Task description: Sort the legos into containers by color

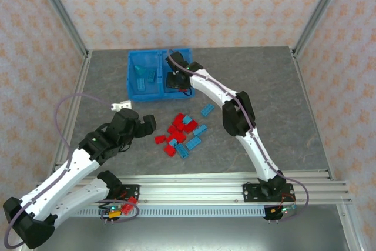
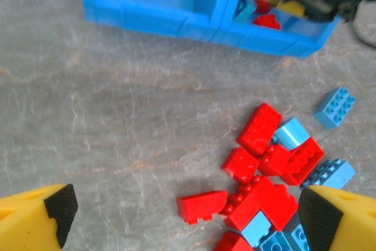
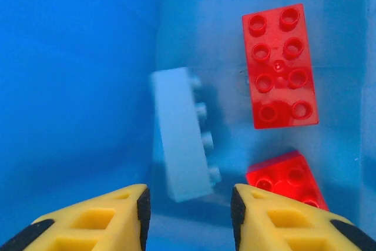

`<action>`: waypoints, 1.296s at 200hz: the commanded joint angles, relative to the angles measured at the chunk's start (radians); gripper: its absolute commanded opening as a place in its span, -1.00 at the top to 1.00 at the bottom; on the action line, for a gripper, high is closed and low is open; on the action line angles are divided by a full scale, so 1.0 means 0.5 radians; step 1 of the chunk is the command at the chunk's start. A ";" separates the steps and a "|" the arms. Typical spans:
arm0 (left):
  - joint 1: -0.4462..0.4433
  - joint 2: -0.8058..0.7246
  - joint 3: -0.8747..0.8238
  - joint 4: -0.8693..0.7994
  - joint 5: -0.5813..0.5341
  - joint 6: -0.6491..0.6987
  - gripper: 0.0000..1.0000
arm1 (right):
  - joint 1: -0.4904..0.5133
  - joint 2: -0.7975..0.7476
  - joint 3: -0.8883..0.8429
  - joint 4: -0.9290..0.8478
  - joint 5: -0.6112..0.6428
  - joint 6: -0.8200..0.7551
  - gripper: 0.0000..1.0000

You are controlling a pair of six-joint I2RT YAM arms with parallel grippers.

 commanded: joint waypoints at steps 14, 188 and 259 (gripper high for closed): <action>0.018 0.086 -0.102 -0.024 0.078 -0.311 -1.00 | 0.010 -0.183 0.045 -0.140 0.030 -0.012 0.12; -0.013 0.674 -0.048 0.346 0.184 -0.389 -0.92 | 0.044 -2.188 -1.923 0.298 -0.237 0.193 -0.13; -0.010 0.068 0.225 -0.266 -0.152 0.482 -1.00 | 0.065 -0.684 -0.641 0.070 0.001 0.572 0.10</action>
